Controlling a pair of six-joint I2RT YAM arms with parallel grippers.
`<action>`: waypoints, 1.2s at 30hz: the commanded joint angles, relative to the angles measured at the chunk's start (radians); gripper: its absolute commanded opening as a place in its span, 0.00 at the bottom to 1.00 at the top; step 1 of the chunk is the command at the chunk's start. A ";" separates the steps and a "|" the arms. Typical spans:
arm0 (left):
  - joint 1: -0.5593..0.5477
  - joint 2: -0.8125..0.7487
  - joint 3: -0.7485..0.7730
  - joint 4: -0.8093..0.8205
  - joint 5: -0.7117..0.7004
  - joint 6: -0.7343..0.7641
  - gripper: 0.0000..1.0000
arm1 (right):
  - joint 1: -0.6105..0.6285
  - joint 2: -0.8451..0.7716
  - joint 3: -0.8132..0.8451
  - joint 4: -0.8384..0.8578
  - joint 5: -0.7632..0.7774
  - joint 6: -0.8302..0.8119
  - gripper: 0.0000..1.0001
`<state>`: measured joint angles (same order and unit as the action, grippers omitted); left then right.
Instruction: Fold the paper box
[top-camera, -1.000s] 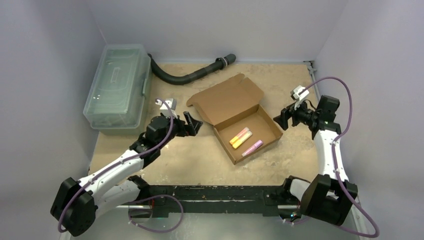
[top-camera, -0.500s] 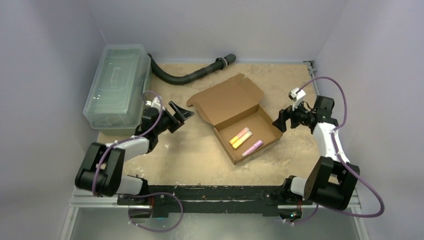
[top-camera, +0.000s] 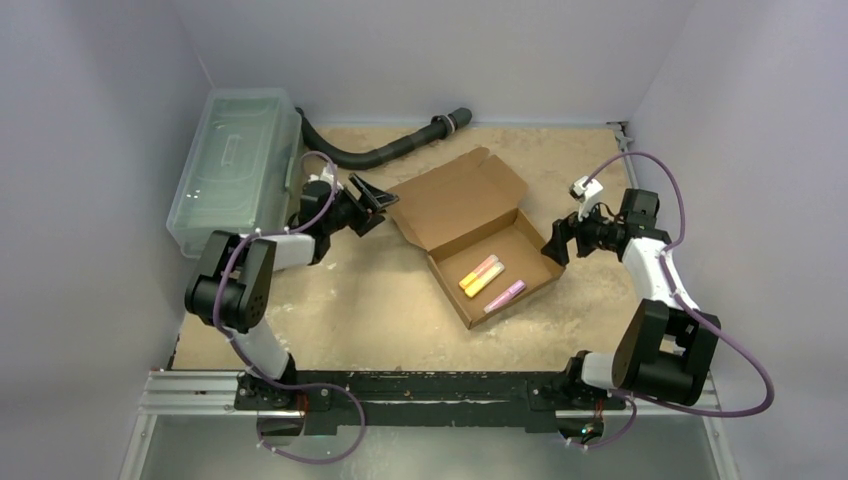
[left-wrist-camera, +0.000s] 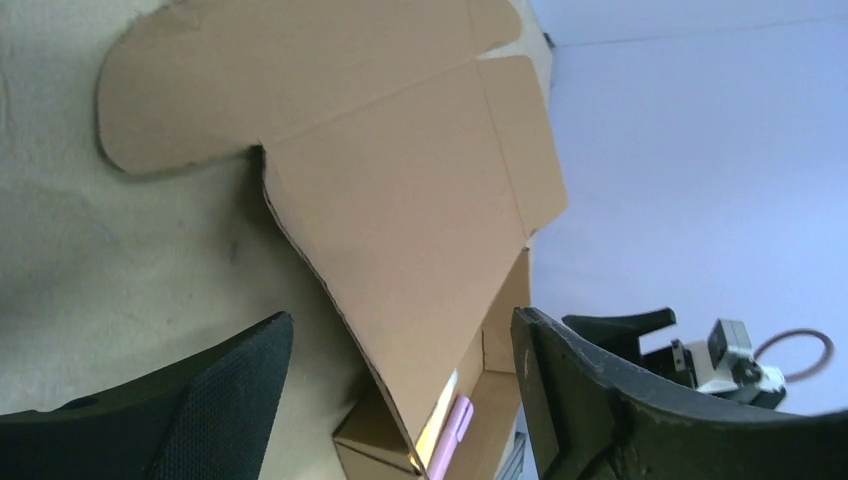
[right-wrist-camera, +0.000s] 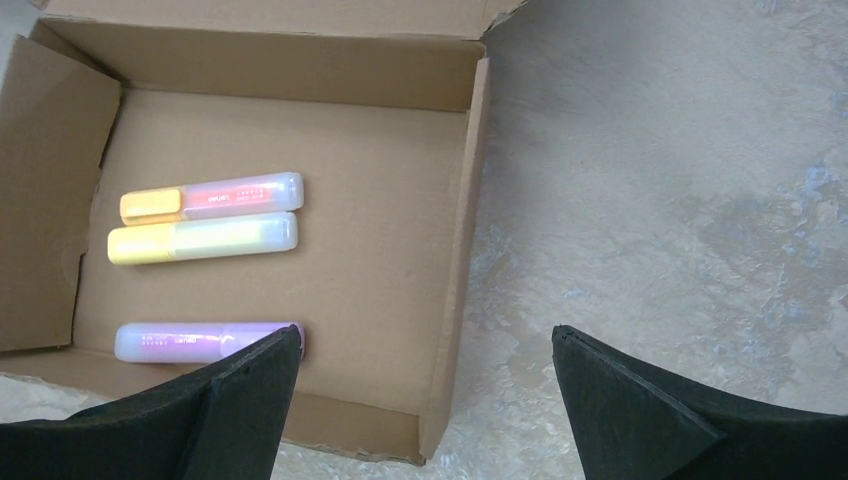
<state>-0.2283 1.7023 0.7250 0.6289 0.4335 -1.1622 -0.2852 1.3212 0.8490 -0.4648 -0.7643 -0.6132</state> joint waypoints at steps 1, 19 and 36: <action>-0.007 0.059 0.153 -0.243 -0.031 0.084 0.78 | 0.008 -0.005 0.042 -0.007 0.014 -0.016 0.99; -0.094 0.162 0.388 -0.536 -0.125 0.215 0.00 | 0.009 0.026 0.042 -0.022 0.012 -0.011 0.99; -0.290 -0.253 0.114 -0.222 -0.560 0.603 0.00 | -0.005 0.057 0.113 -0.145 -0.263 -0.028 0.99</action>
<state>-0.4812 1.5501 0.9115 0.2142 -0.0063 -0.7265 -0.2813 1.4010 0.8852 -0.5312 -0.8337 -0.6006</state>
